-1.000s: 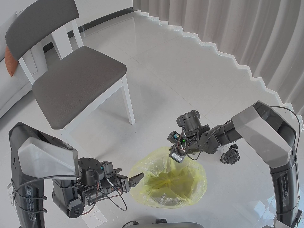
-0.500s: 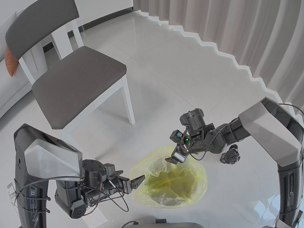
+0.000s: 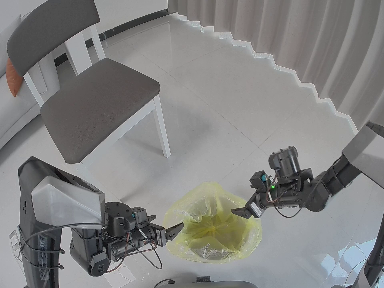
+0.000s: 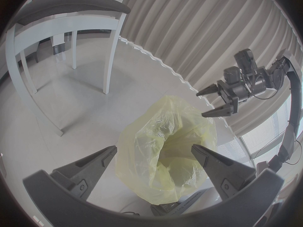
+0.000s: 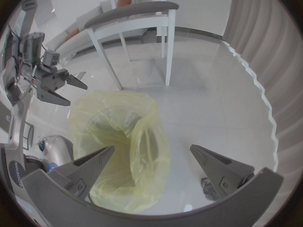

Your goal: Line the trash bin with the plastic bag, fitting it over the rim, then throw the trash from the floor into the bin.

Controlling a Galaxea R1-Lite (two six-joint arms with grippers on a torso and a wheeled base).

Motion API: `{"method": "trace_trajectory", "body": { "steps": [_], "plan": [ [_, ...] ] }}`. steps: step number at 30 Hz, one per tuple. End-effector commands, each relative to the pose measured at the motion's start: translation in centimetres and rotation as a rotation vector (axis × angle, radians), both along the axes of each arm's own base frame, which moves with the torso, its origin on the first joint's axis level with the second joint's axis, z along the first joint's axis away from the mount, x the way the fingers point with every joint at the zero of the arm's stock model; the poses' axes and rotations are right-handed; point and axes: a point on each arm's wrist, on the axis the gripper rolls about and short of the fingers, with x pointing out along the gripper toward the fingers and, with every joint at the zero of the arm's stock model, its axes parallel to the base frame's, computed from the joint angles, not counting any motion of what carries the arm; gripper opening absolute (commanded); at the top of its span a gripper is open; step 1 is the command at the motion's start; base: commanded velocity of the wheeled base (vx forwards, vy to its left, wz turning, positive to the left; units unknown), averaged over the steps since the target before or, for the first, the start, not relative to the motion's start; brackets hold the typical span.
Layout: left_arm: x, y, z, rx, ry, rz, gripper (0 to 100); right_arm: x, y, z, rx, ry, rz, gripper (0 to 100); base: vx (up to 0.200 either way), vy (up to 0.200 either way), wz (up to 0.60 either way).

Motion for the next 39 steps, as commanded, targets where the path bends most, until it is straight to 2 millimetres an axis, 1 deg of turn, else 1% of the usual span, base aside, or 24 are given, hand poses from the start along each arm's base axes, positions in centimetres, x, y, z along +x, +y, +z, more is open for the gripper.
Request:
{"method": "trace_trajectory", "body": {
  "steps": [1,4,5,7,11,14,17,22,27,28,39],
  "plan": [
    [0.7,0.0,-0.5,0.035,0.008,-0.002,100,-3.3,-4.8,0.0,0.175,0.038,-0.116,100,0.0,0.0,0.0],
    [1.2,-0.2,-0.8,0.046,0.025,0.0,100,-4.2,-5.9,-1.0,0.21,0.054,-0.127,100,0.0,0.0,0.0],
    [1.2,-0.2,-0.8,0.046,0.025,0.0,100,-4.2,-5.9,-1.0,0.21,0.054,-0.127,100,0.0,0.0,0.0],
    [1.7,-0.5,-0.9,0.048,0.029,-0.002,100,-4.6,-6.4,-1.7,0.241,0.076,-0.124,100,0.0,0.0,0.0],
    [2.2,-0.9,-0.9,0.048,0.029,-0.005,100,-4.7,-6.4,-2.0,0.293,0.091,-0.112,100,0.0,0.0,0.0],
    [2.5,-1.2,-1.0,0.053,0.035,-0.007,100,-4.8,-6.2,-2.5,0.289,0.112,-0.103,100,0.0,0.0,0.0],
    [2.7,-1.2,-1.1,0.052,0.039,-0.004,100,-5.0,-5.7,-3.6,0.273,0.149,-0.088,100,0.0,0.0,0.0],
    [2.8,-1.1,-1.3,0.054,0.042,0.002,100,-4.7,-5.6,-5.5,0.233,0.184,-0.075,100,0.0,0.0,0.0],
    [2.9,-1.1,-1.3,0.053,0.039,0.003,100,-3.6,-6.0,-6.4,0.23,0.172,-0.091,100,0.0,0.0,0.0],
    [3.0,-1.0,-1.3,0.053,0.041,0.005,100,-3.2,-6.3,-6.7,0.229,0.16,-0.097,0,0.0,0.0,0.0],
    [3.9,-1.2,-1.8,0.046,0.036,0.008,100,-2.9,-6.6,-6.9,0.234,0.146,-0.106,0,0.0,0.0,0.0]
  ]
}}
